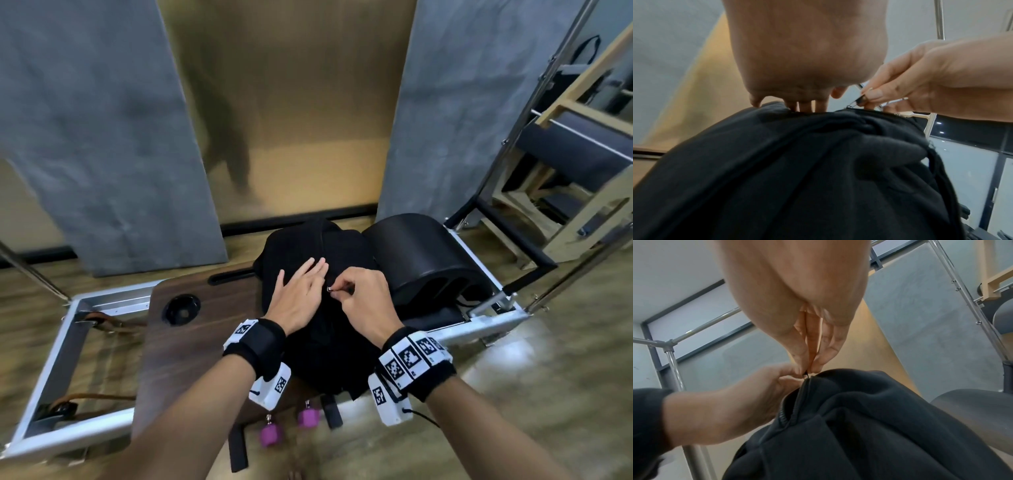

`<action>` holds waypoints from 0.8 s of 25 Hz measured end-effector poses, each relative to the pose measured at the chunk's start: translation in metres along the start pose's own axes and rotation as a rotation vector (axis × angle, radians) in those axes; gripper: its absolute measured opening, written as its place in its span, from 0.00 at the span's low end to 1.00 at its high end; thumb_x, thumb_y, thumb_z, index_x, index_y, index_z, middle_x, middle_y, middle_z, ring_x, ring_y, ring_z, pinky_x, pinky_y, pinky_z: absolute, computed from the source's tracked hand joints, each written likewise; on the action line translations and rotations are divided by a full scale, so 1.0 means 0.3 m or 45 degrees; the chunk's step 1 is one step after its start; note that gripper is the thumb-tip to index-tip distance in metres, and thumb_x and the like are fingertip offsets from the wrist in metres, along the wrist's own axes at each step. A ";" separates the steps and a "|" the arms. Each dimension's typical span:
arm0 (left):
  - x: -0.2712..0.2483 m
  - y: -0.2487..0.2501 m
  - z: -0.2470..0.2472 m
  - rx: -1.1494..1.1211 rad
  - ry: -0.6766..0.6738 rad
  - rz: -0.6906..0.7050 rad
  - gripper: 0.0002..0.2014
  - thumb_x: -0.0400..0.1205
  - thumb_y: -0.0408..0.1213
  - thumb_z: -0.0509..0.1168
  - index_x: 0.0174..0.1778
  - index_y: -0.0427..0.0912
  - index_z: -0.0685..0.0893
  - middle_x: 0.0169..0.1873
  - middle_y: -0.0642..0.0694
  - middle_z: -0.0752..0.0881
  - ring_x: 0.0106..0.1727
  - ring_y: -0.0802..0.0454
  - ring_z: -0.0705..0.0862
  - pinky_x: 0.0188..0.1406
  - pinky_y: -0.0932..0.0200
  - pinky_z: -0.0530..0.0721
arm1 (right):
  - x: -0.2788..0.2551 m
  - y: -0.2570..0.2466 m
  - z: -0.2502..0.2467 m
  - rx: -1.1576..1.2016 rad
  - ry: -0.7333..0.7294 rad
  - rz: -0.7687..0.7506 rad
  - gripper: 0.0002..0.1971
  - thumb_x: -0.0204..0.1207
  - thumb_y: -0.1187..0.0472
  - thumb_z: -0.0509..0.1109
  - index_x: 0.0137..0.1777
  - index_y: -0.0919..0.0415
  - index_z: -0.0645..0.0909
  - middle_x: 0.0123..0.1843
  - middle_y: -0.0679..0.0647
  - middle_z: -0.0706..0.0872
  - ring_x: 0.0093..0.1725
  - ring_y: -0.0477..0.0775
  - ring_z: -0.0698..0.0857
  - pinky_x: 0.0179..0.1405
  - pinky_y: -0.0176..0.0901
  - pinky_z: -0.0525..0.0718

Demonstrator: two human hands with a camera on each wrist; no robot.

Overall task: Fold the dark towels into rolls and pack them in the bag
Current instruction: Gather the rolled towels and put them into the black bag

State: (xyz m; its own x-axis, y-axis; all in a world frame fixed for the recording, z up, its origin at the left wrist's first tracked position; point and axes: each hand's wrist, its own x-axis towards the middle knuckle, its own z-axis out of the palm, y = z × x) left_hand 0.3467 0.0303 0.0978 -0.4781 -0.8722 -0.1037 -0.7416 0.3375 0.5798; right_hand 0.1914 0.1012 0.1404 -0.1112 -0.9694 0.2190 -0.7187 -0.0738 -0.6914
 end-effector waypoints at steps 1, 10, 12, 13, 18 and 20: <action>0.003 0.002 0.003 0.034 -0.025 -0.012 0.28 0.95 0.48 0.40 0.93 0.56 0.59 0.91 0.66 0.54 0.91 0.68 0.43 0.91 0.34 0.37 | -0.032 -0.002 -0.006 0.007 -0.008 -0.011 0.09 0.72 0.73 0.81 0.38 0.58 0.91 0.37 0.44 0.90 0.39 0.38 0.87 0.42 0.27 0.82; -0.057 -0.018 0.029 0.096 0.105 -0.016 0.29 0.95 0.56 0.44 0.94 0.56 0.54 0.92 0.64 0.44 0.92 0.62 0.37 0.91 0.31 0.38 | -0.233 -0.008 -0.012 -0.066 -0.169 -0.011 0.08 0.71 0.69 0.81 0.39 0.54 0.89 0.33 0.42 0.88 0.42 0.39 0.86 0.38 0.26 0.77; -0.121 -0.038 0.053 -0.071 0.257 -0.102 0.27 0.95 0.54 0.47 0.93 0.57 0.60 0.93 0.61 0.51 0.93 0.57 0.46 0.91 0.34 0.47 | -0.236 -0.013 0.010 0.012 -0.144 0.006 0.08 0.72 0.60 0.83 0.47 0.50 0.88 0.34 0.43 0.87 0.40 0.42 0.86 0.40 0.31 0.80; -0.156 -0.054 0.066 -0.151 0.334 -0.185 0.26 0.95 0.54 0.49 0.91 0.56 0.63 0.92 0.57 0.57 0.93 0.53 0.52 0.89 0.35 0.55 | -0.233 -0.015 0.025 0.048 -0.118 0.028 0.10 0.72 0.55 0.83 0.51 0.48 0.88 0.35 0.44 0.87 0.39 0.43 0.86 0.41 0.32 0.82; -0.265 -0.160 0.106 -0.506 0.344 -0.840 0.30 0.94 0.55 0.51 0.80 0.34 0.76 0.80 0.34 0.74 0.82 0.34 0.71 0.80 0.41 0.71 | -0.227 -0.006 0.090 -0.063 0.025 0.139 0.07 0.77 0.47 0.79 0.41 0.47 0.90 0.32 0.46 0.83 0.37 0.44 0.84 0.45 0.49 0.86; -0.279 -0.182 0.115 -0.769 0.270 -1.031 0.31 0.94 0.55 0.54 0.80 0.31 0.75 0.78 0.32 0.77 0.77 0.32 0.77 0.78 0.42 0.76 | -0.234 -0.004 0.100 -0.063 0.037 0.165 0.03 0.77 0.54 0.79 0.43 0.47 0.89 0.32 0.46 0.82 0.38 0.45 0.83 0.47 0.52 0.87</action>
State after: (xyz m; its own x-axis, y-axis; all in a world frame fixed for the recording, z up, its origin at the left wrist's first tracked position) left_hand 0.4109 0.0970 0.0469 0.1955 -0.8233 -0.5329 -0.4160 -0.5617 0.7151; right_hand 0.2207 0.1624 0.1052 -0.2247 -0.9628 0.1501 -0.7300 0.0642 -0.6804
